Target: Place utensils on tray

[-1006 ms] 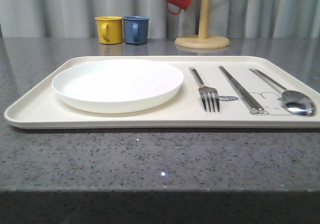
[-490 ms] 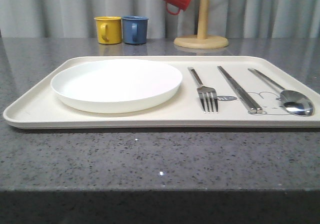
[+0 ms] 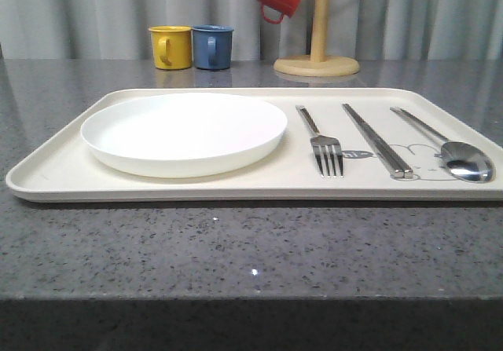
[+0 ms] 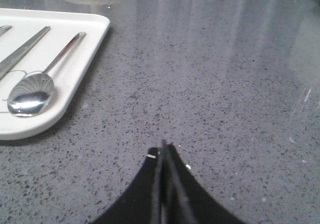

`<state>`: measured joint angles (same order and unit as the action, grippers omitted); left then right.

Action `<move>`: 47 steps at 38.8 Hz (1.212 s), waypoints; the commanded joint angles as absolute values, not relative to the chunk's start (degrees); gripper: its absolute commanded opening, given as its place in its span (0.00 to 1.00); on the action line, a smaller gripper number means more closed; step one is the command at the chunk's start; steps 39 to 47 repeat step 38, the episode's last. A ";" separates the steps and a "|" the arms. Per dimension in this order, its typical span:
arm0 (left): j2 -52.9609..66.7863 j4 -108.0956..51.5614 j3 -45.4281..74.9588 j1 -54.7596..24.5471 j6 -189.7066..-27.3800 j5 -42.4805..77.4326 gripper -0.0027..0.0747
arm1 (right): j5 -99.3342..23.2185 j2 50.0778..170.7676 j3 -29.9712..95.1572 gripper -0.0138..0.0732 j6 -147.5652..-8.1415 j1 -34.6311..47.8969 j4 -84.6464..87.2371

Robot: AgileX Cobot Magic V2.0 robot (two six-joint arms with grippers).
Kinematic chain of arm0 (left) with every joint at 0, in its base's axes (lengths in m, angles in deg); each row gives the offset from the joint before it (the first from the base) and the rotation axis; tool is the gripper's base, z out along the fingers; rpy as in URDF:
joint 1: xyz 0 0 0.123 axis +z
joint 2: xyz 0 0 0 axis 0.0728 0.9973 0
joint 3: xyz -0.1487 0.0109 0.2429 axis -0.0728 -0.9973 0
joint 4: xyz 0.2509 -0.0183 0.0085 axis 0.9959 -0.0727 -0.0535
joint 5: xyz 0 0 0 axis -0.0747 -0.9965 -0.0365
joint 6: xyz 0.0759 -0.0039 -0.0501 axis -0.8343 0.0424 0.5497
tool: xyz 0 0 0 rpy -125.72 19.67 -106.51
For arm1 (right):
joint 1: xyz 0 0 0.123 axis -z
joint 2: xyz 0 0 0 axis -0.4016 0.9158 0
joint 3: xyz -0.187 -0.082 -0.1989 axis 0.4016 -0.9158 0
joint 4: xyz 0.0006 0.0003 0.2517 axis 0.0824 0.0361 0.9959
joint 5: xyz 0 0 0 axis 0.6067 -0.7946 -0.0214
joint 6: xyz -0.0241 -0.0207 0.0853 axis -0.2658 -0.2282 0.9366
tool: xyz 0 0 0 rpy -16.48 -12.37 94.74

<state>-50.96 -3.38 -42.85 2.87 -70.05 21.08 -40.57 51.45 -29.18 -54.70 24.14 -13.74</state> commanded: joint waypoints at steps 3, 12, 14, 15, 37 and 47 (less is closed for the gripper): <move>-52.28 -3.93 -43.05 3.04 -69.55 25.95 0.01 | -34.96 50.49 -29.27 0.08 -55.25 24.43 -13.74; -52.28 -3.93 -43.05 3.04 -69.55 25.95 0.01 | -35.56 50.49 -29.27 0.08 -55.25 24.43 -13.74; -52.28 -3.93 -43.05 3.04 -69.55 25.95 0.01 | -35.56 50.49 -29.27 0.08 -55.25 24.43 -13.74; -52.28 -3.93 -43.05 3.04 -69.55 25.95 0.01 | -35.56 50.49 -29.27 0.08 -55.25 24.43 -13.74; -52.28 -3.93 -43.05 3.04 -69.55 25.95 0.01 | -35.56 50.49 -29.27 0.08 -55.25 24.43 -13.74; -52.28 -3.93 -43.05 3.04 -69.55 25.95 0.01 | -35.56 50.49 -29.27 0.08 -55.25 24.43 -13.74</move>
